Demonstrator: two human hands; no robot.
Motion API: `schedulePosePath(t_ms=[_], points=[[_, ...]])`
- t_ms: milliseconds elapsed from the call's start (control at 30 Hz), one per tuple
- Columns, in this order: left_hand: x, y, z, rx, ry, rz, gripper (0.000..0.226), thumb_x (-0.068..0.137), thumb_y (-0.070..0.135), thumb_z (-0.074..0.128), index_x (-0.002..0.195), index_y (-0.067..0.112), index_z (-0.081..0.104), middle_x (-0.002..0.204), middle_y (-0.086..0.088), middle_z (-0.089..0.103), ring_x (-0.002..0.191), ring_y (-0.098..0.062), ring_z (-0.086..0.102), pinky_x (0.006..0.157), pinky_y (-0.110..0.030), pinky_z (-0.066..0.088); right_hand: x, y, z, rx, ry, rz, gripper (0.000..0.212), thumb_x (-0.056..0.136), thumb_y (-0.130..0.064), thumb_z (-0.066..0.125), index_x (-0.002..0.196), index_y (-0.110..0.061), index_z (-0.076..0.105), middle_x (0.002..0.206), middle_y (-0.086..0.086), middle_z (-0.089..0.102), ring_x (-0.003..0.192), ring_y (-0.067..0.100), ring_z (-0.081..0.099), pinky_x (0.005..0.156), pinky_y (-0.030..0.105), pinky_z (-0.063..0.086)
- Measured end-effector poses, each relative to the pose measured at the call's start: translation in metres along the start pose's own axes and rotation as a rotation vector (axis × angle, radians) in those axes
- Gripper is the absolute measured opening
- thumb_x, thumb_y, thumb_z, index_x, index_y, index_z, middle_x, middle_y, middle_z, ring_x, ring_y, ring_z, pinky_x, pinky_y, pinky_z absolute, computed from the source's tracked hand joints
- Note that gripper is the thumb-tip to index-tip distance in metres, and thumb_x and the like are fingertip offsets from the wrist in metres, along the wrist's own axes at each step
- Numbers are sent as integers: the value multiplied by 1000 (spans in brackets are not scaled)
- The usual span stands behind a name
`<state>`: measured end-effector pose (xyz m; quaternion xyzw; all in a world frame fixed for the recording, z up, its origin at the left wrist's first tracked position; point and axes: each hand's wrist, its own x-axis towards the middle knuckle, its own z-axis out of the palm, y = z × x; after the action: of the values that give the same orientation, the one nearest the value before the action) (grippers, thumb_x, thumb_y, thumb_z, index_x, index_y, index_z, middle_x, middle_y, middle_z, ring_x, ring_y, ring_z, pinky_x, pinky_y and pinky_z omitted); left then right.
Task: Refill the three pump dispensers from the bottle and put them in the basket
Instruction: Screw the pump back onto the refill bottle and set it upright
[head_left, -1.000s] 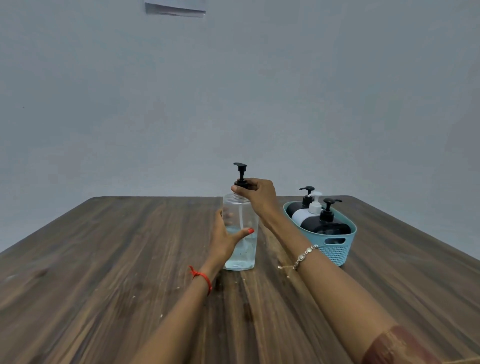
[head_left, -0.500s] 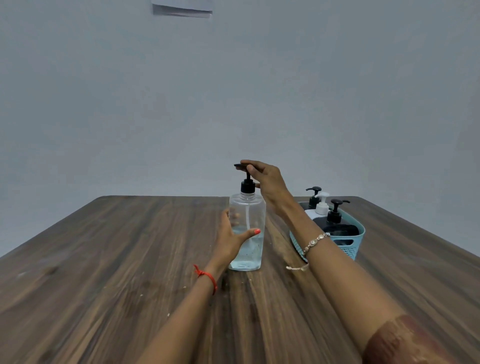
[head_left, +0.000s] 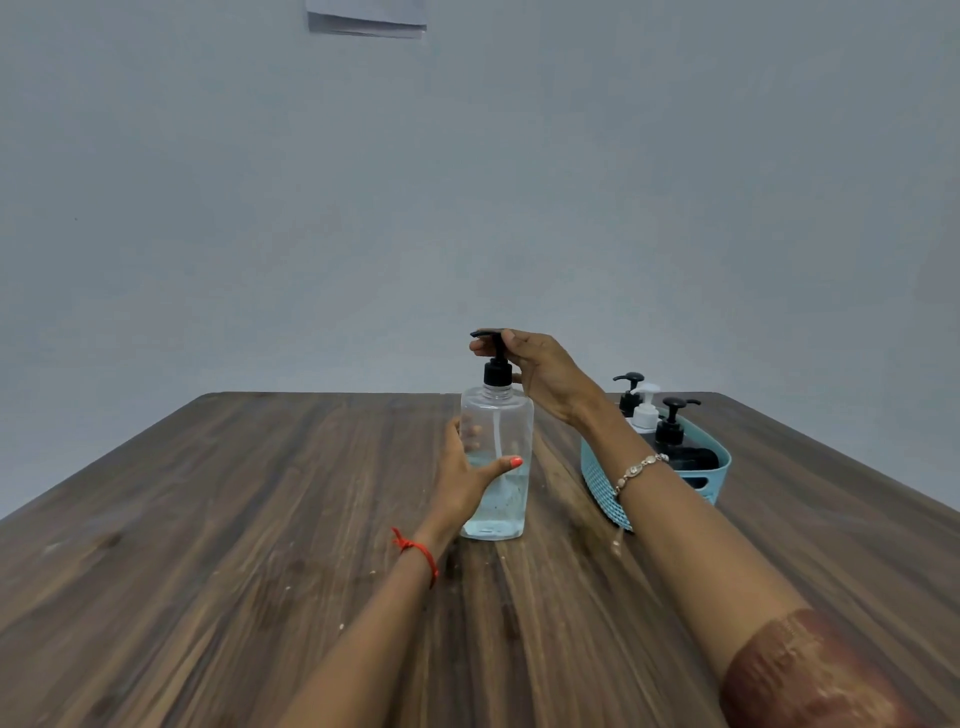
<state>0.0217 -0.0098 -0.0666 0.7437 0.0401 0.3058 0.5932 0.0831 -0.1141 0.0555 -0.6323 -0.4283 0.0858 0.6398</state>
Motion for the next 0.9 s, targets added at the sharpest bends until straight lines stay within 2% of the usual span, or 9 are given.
schedulePosePath(t_ms=[100,200,300,400,533,633,800,833,900], points=[[0,1,0,-18,-25,-7,79,68,25,81,131,19,33,124,1,49,112,-15,51,93,-31,47,-10,6,-1,-60,163,12,28,94,-32,50,113,-15,64,117,2,65,116,16,55,91,38,42],[-2,9,-4,-50,-73,-18,73,74,16,77,131,15,32,118,3,51,106,-12,53,85,-23,49,-29,18,6,-20,297,73,39,89,-36,59,118,-10,61,122,7,63,107,13,58,92,35,45],[-5,8,-8,-34,-112,-17,81,76,23,75,139,14,25,133,-5,47,121,-20,50,99,-39,46,-50,39,13,-97,299,159,63,77,-60,61,124,-19,56,122,-5,61,109,10,58,97,34,46],[-19,3,-9,-8,-117,-50,96,71,47,70,146,26,12,146,-6,37,130,-23,44,106,-46,40,-69,51,24,-129,226,182,21,92,-34,56,111,-28,57,106,-10,65,91,-2,64,82,23,53],[-39,1,-7,-24,-87,-25,65,93,22,53,147,16,17,145,-10,40,130,-25,44,109,-47,37,-88,56,38,-135,242,189,35,94,-17,53,129,-12,48,125,10,59,113,22,58,95,32,48],[-43,1,-8,18,-23,5,56,94,19,44,146,11,24,147,-13,37,134,-27,40,110,-48,35,-101,49,46,-247,280,208,40,96,-20,50,134,-12,44,130,6,56,119,20,54,80,18,43],[-61,24,-8,47,93,26,37,93,-2,46,129,-1,49,117,-17,62,106,-29,61,89,-37,50,-116,41,52,-295,357,197,36,95,-19,50,130,-11,47,125,6,59,112,21,56,61,0,40],[-65,27,-7,58,101,36,36,92,-2,47,128,-2,50,115,-17,63,104,-29,62,89,-38,51,-120,39,52,-282,366,196,36,94,-17,51,129,-10,49,123,7,60,112,21,57,68,3,43],[-73,35,-5,64,113,62,33,91,-1,50,124,-3,54,109,-16,66,101,-28,64,86,-40,53,-128,32,50,-259,392,180,34,93,-15,53,126,-8,51,121,9,61,113,24,57,86,23,47]])
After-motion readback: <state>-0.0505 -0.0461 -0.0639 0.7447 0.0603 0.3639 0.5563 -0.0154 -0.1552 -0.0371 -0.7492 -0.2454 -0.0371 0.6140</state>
